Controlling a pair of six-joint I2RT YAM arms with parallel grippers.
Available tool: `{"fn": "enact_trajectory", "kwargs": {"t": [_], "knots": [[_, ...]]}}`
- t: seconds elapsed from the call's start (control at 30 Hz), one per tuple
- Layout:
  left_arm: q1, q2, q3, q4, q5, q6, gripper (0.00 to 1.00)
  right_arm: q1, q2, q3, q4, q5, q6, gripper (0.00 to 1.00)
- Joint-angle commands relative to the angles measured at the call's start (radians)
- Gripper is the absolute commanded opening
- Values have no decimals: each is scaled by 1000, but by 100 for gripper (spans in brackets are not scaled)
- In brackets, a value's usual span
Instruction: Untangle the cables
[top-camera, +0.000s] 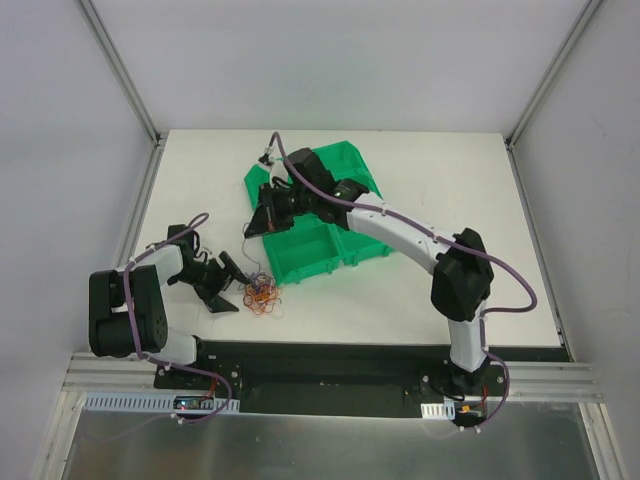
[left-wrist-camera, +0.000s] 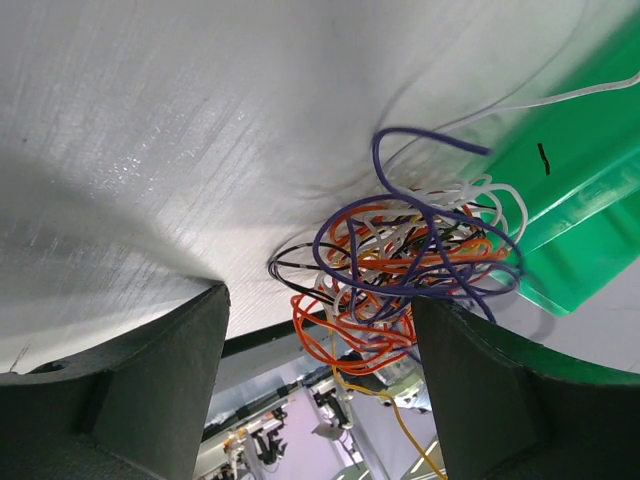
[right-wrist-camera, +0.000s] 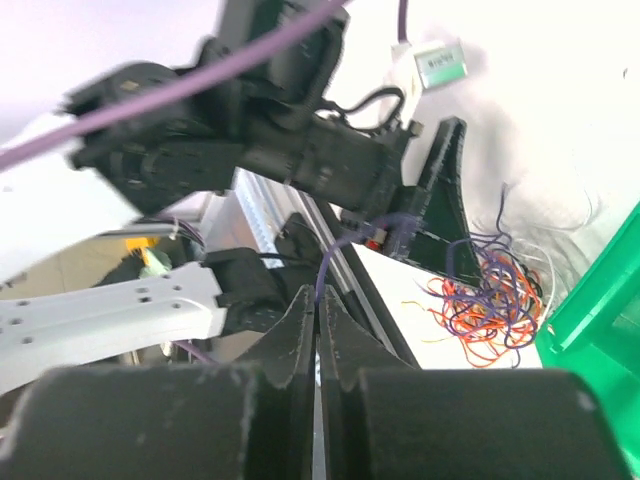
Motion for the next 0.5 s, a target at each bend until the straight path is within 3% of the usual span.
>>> {"fn": "enact_trajectory", "kwargs": {"t": [0.0, 0.23, 0.37, 0.47], "knots": [[3, 35, 3, 1, -56, 18, 73, -19, -140, 80, 89, -21, 98, 0], [3, 47, -6, 9, -84, 18, 73, -28, -168, 500, -137, 82, 51, 0], [3, 55, -6, 9, -96, 21, 73, -52, -183, 689, -155, 131, 93, 0], [3, 66, -8, 13, -95, 21, 73, -69, -237, 725, -117, 180, 103, 0]]}}
